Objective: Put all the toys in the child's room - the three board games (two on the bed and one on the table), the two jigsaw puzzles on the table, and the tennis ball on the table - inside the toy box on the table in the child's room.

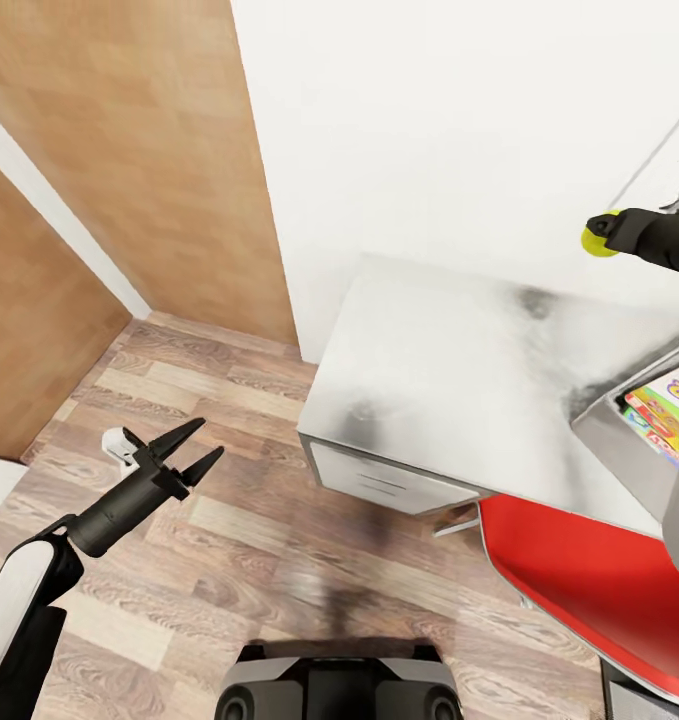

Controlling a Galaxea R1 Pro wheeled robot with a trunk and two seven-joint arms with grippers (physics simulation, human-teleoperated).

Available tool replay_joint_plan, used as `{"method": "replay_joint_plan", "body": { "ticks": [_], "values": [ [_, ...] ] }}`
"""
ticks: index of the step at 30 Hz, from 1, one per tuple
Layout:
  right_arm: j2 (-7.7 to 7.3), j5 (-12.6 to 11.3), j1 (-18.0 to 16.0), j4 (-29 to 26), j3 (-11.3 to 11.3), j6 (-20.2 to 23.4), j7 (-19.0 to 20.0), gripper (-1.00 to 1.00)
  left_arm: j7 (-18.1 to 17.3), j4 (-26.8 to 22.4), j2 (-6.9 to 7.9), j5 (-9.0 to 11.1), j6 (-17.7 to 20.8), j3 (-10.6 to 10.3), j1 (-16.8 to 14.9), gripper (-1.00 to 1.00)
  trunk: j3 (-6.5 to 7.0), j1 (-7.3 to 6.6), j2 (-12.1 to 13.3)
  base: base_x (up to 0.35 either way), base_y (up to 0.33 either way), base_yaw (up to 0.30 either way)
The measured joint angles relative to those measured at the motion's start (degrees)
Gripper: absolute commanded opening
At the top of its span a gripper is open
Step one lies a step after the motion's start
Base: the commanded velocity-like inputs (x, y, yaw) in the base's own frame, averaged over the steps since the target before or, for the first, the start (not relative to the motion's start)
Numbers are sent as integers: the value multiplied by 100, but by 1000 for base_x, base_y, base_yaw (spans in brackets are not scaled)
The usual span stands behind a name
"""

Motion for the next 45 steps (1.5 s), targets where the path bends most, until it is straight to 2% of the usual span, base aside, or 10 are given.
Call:
{"method": "replay_joint_plan", "body": {
  "ticks": [3, 4, 8, 14, 27, 32, 34, 38, 45],
  "values": [
    [-3, -85, 0, 0, 2, 0, 0, -100, -585, -4, 22, -13, 13, -1, 2, 100, 28, 0, 0, 0, 0, -148],
    [-3, -84, 0, 0, 2, 0, 0, -100, -592, -3, 22, -18, 12, -1, 2, 100, 37, 0, 0, 0, 0, -149],
    [-4, -138, 0, 0, 3, 0, 0, -100, -1184, -7, 76, -30, 31, -89, -36, 100, 74, 0, 0, 0, 0, -149],
    [-6, -162, 0, 0, 3, 0, 0, -100, -1394, -9, 160, -33, 40, -370, -110, 100, 129, 0, 0, 0, 0, -149],
    [-15, -173, 0, 2, 3, 0, 0, -100, -1416, -3, 237, -34, 41, -522, -152, 100, 248, 0, 0, 0, 0, -149],
    [-70, -174, 40, 6, -1, 0, 2, -100, -1170, -2, 237, -32, 40, -535, -155, 100, 294, 0, 0, 0, 0, -149],
    [-164, -179, 143, 7, -3, 0, 5, -100, -1022, -1, 234, -31, 41, -538, -155, 100, 312, 0, 0, 0, 0, -149],
    [-353, -408, 361, 5, -4, 0, 7, -100, -836, -1, 232, -26, 42, -541, -156, 100, 349, 0, 0, 0, 0, -149],
    [-526, -862, 557, 9, -5, 0, 3, -100, -718, -1, 230, -24, 38, -547, -156, 100, 414, 0, 0, 0, 0, -149]
  ]
}}
